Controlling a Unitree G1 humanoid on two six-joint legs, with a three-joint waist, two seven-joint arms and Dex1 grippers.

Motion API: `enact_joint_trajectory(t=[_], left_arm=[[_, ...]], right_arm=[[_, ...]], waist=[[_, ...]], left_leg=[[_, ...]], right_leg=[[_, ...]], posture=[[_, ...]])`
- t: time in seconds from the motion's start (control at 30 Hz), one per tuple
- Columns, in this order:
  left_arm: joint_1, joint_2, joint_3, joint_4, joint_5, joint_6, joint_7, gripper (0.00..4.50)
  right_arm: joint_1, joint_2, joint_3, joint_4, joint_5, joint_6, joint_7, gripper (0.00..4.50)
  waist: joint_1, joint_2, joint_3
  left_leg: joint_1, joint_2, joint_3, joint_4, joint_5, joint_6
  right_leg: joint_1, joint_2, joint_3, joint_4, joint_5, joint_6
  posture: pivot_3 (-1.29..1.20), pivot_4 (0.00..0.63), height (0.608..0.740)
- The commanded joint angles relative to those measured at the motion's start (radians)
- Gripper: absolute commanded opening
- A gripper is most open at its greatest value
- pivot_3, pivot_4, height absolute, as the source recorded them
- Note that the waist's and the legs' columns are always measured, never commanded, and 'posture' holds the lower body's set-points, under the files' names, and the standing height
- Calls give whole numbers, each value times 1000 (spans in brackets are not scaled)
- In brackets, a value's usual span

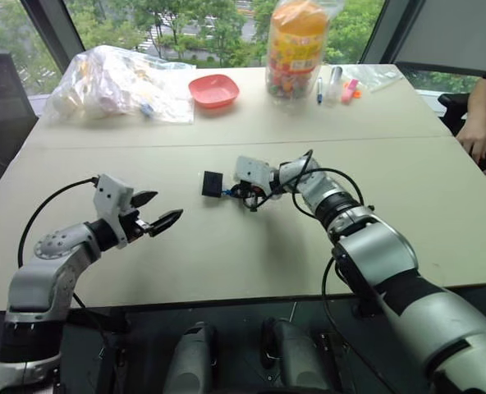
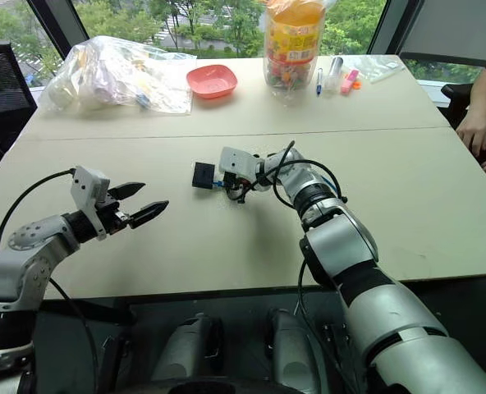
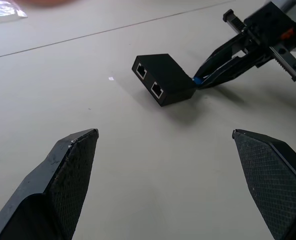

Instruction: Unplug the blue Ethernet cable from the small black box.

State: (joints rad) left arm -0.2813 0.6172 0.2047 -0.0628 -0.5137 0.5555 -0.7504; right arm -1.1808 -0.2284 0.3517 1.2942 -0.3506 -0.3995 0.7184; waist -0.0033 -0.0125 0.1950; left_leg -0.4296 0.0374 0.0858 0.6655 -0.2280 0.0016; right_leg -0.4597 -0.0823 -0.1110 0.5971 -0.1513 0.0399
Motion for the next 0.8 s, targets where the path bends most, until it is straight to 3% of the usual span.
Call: enact_joint_trajectory(t=[0.03, 0.13, 0.27, 0.37, 0.57, 0.8], left_arm=[[-140, -22, 20, 137, -44, -8, -49, 4500], [-258, -45, 18, 261, -60, -2, -95, 4500], [-652, -120, -30, 711, -12, -74, -254, 4500], [-801, -143, -44, 948, 50, -173, -315, 4500], [-952, -178, -36, 1206, 128, -287, -388, 4500], [-1013, -217, -10, 1300, 166, -323, -412, 4500]], right_arm=[[-15, -68, 43, -77, -106, -183, -255, 10], [-13, -101, 75, -97, -166, -271, -380, 10], [-28, -166, 116, -146, -271, -347, -603, 10], [-44, -168, 116, -148, -292, -355, -677, 10], [-49, -174, 117, -159, -309, -370, -729, 10], [-31, -186, 113, -205, -309, -388, -733, 10]], waist=[[-4, 0, 0], [-15, -1, 0], [-8, -2, 1], [-20, -2, 1], [-41, -3, 1], [-40, -3, 1]], left_leg=[[-1, 0, 0, 0, 1, 1], [-1, -4, 1, 0, 1, 3], [-4, -4, 2, -2, 2, 2], [-4, -5, 4, -2, 3, 2], [-1, -4, 5, -3, 2, 3], [-1, -4, 5, -3, 2, 3]], right_leg=[[0, 0, 0, -1, 0, 0], [-1, -1, 0, 0, 1, 2], [-3, 2, -1, 1, 2, 5], [-2, 1, -1, 0, 2, 6], [-2, 1, 0, 1, 2, 6], [-1, 1, 0, 1, 2, 6]], posture=[[0, 150, 740], [0, 150, 740], [0, 150, 740], [0, 150, 740], [0, 150, 740], [0, 150, 740]])
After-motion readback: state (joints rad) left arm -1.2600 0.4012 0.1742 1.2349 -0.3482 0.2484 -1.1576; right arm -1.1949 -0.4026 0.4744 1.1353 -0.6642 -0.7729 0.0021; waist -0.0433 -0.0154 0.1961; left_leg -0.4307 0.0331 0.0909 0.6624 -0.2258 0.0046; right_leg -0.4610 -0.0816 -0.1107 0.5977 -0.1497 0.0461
